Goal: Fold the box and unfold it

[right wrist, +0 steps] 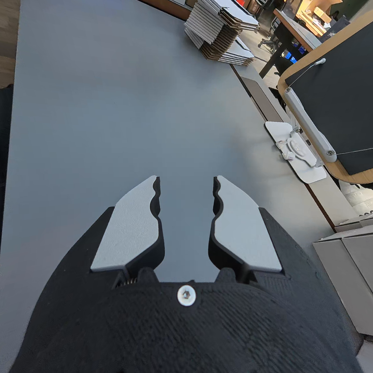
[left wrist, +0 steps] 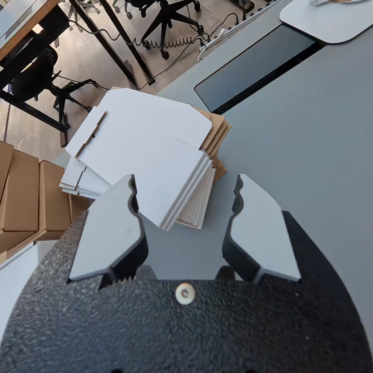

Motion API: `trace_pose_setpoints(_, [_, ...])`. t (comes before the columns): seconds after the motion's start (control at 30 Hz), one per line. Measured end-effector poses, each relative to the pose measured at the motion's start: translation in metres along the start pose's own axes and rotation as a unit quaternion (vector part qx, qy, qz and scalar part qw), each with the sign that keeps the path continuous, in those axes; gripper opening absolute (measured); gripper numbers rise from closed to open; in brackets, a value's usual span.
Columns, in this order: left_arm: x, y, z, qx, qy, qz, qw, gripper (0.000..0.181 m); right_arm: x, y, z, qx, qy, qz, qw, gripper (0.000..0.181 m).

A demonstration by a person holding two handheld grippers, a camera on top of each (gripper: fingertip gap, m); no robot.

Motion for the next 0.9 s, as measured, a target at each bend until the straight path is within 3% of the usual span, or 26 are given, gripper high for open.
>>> trace_pose_setpoints(0.23, [0.024, 0.036, -0.007, 0.055, -0.009, 0.034, 0.998, 0.098, -0.004, 0.020, 0.009, -0.014, 0.032, -0.020, 0.999, 0.051])
trace_pose_setpoints(0.43, [0.023, 0.054, 0.024, 0.144, -0.004, 0.044, 0.989, 0.099, -0.009, 0.027, 0.019, -0.007, 0.040, -0.021, 0.999, 0.051])
trace_pose_setpoints(0.63, [0.014, 0.045, 0.031, 0.171, 0.098, -0.003, 0.980, 0.082, -0.015, 0.034, 0.017, -0.008, 0.030, -0.023, 0.999, 0.051])
trace_pose_setpoints(0.9, [0.007, 0.031, 0.030, 0.170, 0.146, -0.012, 0.974, 0.064, -0.017, 0.033, 0.017, -0.010, 0.025, -0.007, 1.000, 0.051])
Point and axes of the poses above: each gripper's, where its closed fingertips meet, y out along the fingers, z out of its underside, x = y × z across the jaws, the point moved 4 cm from there along -y, back along the fingers, and after that the axes turned 13 degrees about -y, right-handed, at the moved point
